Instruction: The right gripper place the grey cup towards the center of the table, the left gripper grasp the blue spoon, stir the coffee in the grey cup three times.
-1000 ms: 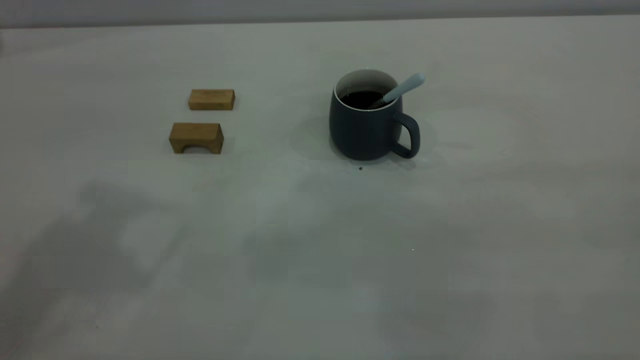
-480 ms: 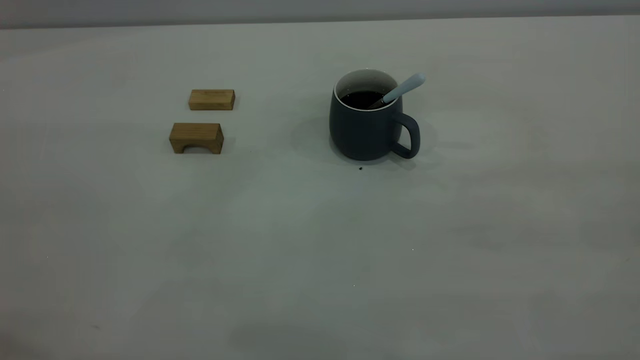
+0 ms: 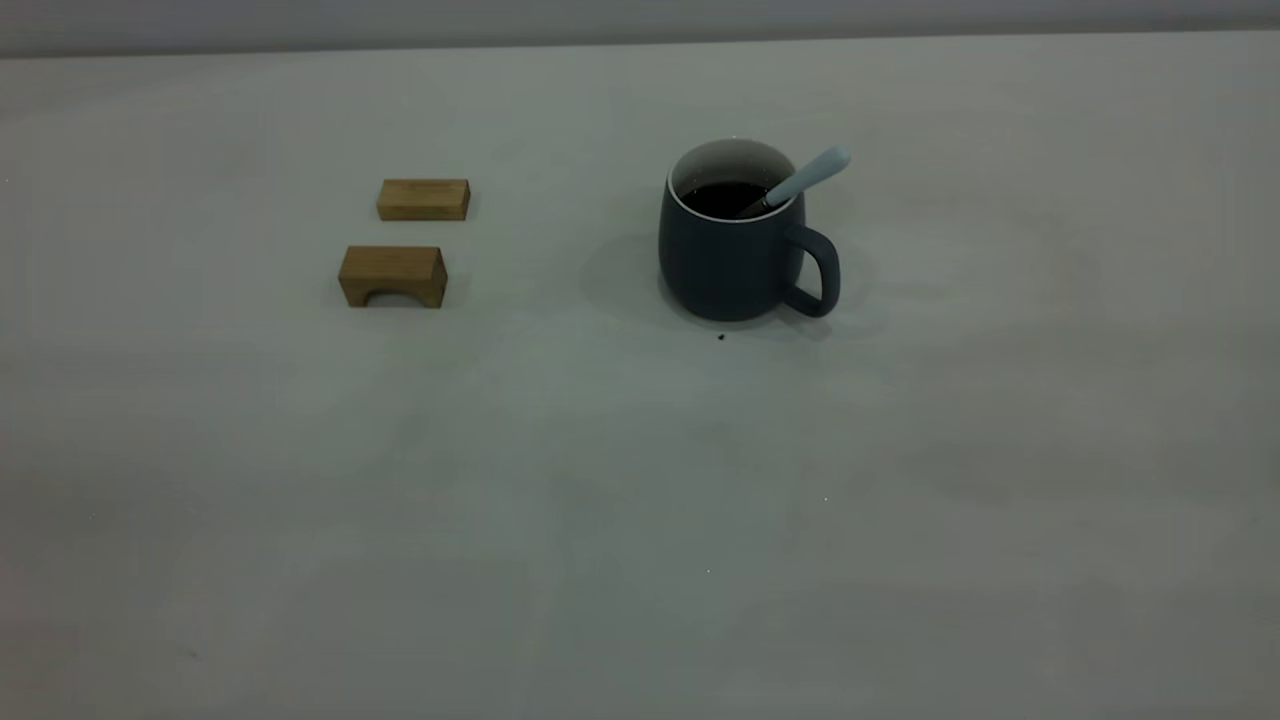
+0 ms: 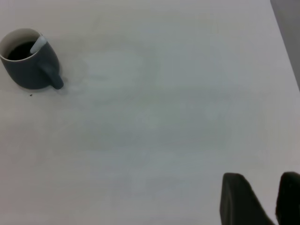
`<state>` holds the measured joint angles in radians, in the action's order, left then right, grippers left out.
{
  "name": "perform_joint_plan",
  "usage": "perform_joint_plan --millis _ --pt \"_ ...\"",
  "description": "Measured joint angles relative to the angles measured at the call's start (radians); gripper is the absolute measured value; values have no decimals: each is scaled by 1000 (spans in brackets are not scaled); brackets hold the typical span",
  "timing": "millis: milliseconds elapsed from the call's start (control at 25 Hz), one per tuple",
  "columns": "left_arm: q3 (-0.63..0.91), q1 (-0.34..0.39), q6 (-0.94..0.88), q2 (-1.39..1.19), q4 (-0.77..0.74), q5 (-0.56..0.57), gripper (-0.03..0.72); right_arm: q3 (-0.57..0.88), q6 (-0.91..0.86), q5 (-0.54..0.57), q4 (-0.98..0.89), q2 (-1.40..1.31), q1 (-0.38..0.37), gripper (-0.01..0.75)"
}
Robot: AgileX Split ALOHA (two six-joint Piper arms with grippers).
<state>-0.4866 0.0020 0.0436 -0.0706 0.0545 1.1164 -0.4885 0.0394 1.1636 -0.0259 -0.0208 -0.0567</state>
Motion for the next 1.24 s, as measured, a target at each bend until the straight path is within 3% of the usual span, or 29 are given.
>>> perform_joint_plan --millis 1240 --pt "0 -19 1 90 0 11 432 0 0 0 0 0 0 238"
